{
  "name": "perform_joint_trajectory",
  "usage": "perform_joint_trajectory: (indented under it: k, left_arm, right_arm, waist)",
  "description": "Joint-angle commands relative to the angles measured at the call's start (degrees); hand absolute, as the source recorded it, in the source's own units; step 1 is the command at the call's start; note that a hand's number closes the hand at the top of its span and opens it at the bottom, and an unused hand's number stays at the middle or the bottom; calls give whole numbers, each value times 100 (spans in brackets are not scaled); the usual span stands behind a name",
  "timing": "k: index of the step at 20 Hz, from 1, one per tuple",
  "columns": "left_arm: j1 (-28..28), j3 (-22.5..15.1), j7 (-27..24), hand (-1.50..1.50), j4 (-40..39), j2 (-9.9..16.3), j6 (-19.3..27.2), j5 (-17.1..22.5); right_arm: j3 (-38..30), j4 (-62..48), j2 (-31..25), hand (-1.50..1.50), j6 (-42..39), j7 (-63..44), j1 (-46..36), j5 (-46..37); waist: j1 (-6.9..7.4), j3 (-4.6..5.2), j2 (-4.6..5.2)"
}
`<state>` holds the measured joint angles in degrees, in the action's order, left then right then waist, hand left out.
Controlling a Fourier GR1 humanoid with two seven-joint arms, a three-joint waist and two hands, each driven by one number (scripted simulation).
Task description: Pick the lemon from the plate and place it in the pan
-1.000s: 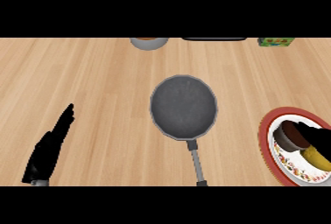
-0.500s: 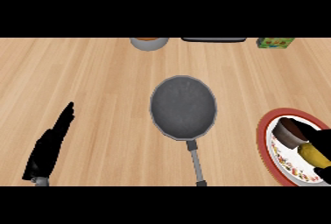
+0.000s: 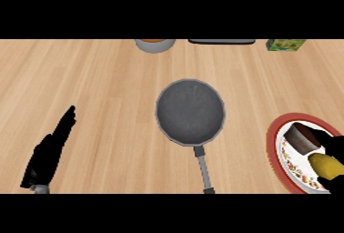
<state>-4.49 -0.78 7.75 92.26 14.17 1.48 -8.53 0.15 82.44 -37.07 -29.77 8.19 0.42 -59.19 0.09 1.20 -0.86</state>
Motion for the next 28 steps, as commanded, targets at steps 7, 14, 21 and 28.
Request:
perform_joint_trajectory:
  k: [7, 14, 21, 28]
  left_arm:
    - [-205, -148, -114, 0, 180, -142, -123, -21]
    - [-61, -64, -72, 0, -12, -119, -46, -104]
    - [347, 34, 114, 0, -211, -124, -38, -158]
    - [277, 163, -164, 0, -450, -83, -173, -121]
  right_arm:
    - [-345, -1879, 561, 150, 102, 44, -2012, 175]
    - [-1023, -884, 740, 150, 1608, 643, -2552, 635]
    - [-1062, -772, 999, 150, 1515, 994, -3569, 1144]
    - [-392, -524, 2278, 150, 1396, 160, -3839, 1228]
  waist:
    - [174, -128, 118]
    - [38, -127, 76]
    - [29, -118, 95]
    - [33, -117, 93]
